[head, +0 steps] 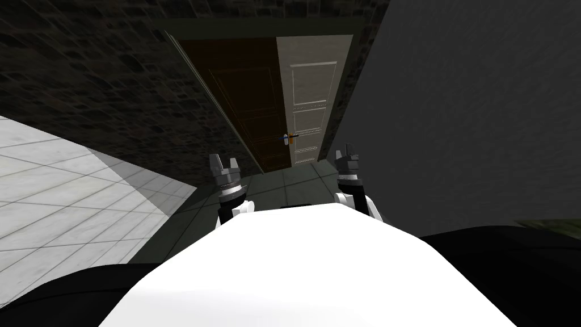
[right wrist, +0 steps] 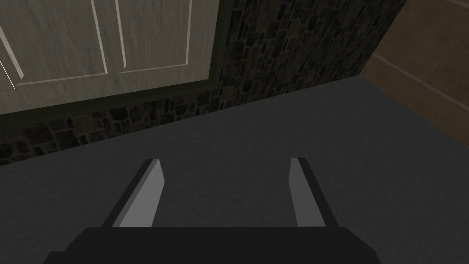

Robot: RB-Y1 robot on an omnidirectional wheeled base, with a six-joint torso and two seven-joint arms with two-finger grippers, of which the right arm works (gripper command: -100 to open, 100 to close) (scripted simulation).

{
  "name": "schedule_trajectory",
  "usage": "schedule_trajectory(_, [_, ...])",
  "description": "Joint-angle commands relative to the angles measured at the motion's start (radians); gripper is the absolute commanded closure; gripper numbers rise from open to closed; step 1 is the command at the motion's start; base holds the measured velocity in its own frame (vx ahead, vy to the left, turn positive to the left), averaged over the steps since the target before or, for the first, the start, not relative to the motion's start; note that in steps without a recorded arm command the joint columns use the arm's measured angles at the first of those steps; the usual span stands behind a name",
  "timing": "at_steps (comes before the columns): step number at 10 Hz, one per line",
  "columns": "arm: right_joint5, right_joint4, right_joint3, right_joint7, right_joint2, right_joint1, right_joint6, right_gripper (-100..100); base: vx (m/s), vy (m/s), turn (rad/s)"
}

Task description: Pull the door open

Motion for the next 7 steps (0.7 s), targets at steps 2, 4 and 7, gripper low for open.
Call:
schedule_trajectory(2, [-0.002, 0.05, -0.006, 0.001, -0.011, -0.029, 0.003, -100, 0.084, -0.024, 0.064])
schedule_trajectory(4, [-0.005, 0.094, -0.012, 0.001, -0.02, -0.055, 0.006, -100, 0.126, 0.012, 0.049])
schedule_trajectory(7, [-0.007, 0.15, -0.019, 0.002, -0.029, -0.087, 0.01, -100, 0.125, 0.004, 0.049])
